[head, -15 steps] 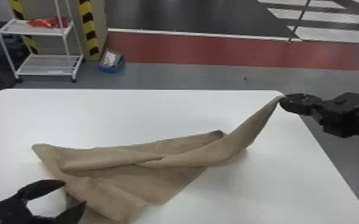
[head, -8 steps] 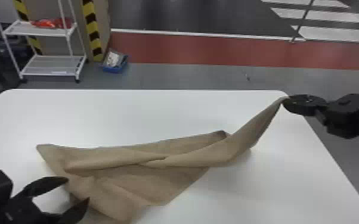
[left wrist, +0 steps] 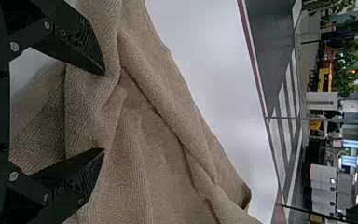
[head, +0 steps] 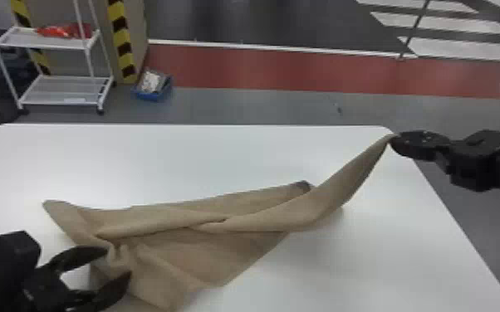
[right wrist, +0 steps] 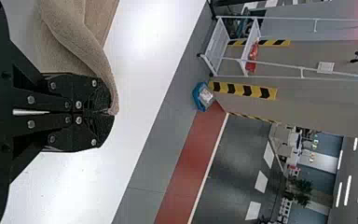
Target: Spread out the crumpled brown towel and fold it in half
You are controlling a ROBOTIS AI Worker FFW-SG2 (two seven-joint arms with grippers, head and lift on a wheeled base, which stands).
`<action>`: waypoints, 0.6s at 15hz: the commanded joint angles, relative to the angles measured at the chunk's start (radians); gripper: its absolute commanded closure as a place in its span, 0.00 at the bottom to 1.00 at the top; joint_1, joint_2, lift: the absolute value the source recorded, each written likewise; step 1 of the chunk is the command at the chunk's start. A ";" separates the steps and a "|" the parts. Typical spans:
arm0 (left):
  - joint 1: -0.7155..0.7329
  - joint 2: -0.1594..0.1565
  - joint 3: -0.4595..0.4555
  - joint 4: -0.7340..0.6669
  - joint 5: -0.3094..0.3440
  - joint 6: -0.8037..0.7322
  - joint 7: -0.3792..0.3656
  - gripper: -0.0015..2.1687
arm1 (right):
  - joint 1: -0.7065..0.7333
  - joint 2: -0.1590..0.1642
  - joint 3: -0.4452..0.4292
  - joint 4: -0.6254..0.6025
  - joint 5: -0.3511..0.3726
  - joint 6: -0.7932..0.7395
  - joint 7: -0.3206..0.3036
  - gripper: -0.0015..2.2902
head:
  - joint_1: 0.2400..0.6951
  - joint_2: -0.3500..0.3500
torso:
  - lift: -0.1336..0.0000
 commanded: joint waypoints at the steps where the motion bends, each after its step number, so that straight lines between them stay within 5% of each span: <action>1: -0.001 -0.003 -0.005 -0.002 -0.024 0.000 -0.004 0.36 | -0.001 -0.001 -0.003 0.002 0.000 0.000 0.000 0.57 | 1.00 0.31 | 0.07; 4: -0.001 -0.003 -0.003 -0.015 -0.012 0.006 0.010 0.96 | -0.006 0.000 -0.004 0.006 -0.003 0.000 0.000 0.57 | 1.00 0.30 | 0.07; 9: -0.004 -0.003 0.035 -0.100 -0.001 0.039 0.008 0.96 | -0.002 0.000 -0.009 0.012 -0.009 -0.003 -0.002 0.57 | 1.00 0.32 | 0.07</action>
